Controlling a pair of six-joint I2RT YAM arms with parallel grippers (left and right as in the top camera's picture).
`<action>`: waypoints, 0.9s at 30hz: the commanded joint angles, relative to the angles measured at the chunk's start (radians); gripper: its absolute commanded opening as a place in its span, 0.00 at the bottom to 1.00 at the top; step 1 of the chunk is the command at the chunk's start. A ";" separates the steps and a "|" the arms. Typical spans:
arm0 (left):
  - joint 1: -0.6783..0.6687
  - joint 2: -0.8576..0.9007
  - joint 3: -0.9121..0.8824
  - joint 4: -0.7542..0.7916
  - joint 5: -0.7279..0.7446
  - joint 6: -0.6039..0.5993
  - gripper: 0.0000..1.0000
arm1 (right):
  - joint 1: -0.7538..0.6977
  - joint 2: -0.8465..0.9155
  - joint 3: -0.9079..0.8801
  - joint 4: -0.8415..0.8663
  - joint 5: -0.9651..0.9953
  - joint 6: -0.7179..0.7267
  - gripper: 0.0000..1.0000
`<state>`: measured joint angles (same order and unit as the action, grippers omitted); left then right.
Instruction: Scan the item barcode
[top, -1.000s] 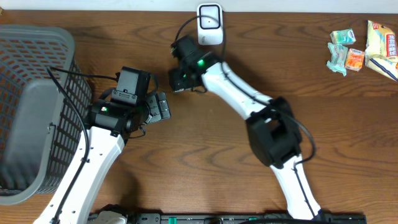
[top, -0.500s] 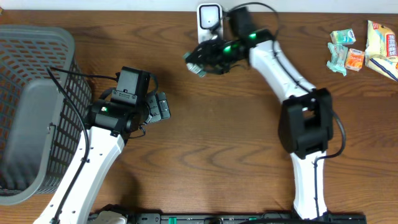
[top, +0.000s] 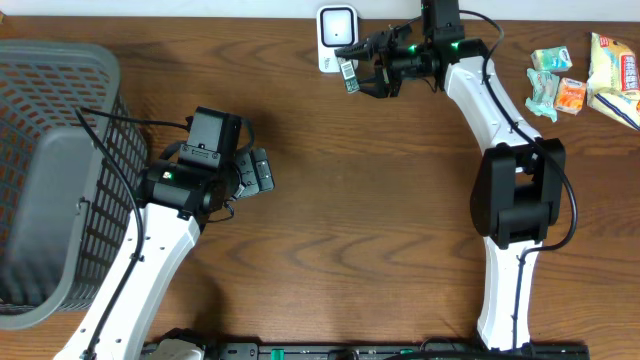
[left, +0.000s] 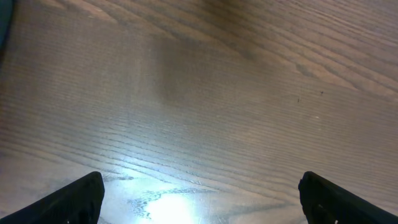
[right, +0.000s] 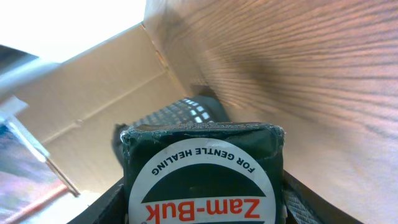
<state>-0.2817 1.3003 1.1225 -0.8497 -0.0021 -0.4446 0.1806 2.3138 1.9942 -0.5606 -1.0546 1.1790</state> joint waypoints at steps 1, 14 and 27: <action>0.002 -0.002 0.013 -0.003 -0.002 -0.001 0.98 | 0.004 -0.025 0.002 0.013 -0.017 0.129 0.57; 0.002 -0.002 0.013 -0.002 -0.002 -0.001 0.98 | 0.017 -0.025 0.002 0.011 0.051 0.129 0.55; 0.002 -0.002 0.013 -0.002 -0.002 -0.001 0.98 | 0.051 -0.025 0.002 0.032 0.268 -0.081 0.55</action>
<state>-0.2817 1.3003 1.1225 -0.8494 -0.0021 -0.4446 0.2131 2.3138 1.9942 -0.5468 -0.8974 1.2270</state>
